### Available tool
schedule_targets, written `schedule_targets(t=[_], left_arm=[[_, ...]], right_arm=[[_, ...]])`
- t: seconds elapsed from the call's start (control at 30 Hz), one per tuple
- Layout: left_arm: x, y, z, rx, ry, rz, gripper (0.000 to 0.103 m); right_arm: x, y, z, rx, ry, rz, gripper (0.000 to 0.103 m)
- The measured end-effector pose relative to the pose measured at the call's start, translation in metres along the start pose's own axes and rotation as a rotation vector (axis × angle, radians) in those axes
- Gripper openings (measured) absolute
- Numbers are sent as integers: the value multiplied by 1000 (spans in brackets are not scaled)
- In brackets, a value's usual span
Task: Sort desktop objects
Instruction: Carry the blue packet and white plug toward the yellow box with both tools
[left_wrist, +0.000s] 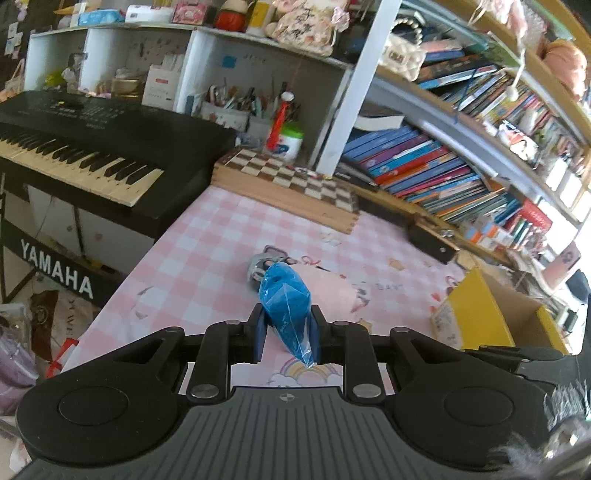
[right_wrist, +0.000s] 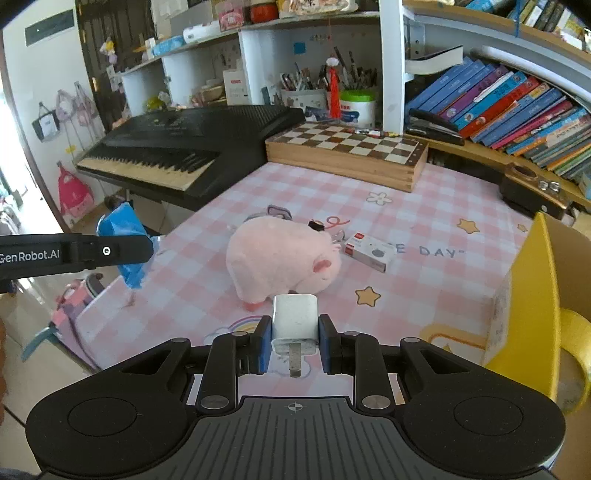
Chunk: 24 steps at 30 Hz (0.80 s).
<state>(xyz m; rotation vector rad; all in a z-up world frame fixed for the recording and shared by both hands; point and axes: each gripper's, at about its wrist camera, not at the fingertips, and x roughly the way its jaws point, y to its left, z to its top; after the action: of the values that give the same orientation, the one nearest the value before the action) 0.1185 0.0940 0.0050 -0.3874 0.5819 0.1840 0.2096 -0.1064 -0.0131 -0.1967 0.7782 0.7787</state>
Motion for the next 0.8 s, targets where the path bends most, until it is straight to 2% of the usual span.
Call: schedule_targets(t=[0.37,0.8], left_arm=[[-32,-7,-20,24,22,-83,21],[-60,-5,-44,55,76,-160,21]], right_arm=[[-40,24,-19,40,-21,12,25],[-75,42,-57,137,-20,-46,25]])
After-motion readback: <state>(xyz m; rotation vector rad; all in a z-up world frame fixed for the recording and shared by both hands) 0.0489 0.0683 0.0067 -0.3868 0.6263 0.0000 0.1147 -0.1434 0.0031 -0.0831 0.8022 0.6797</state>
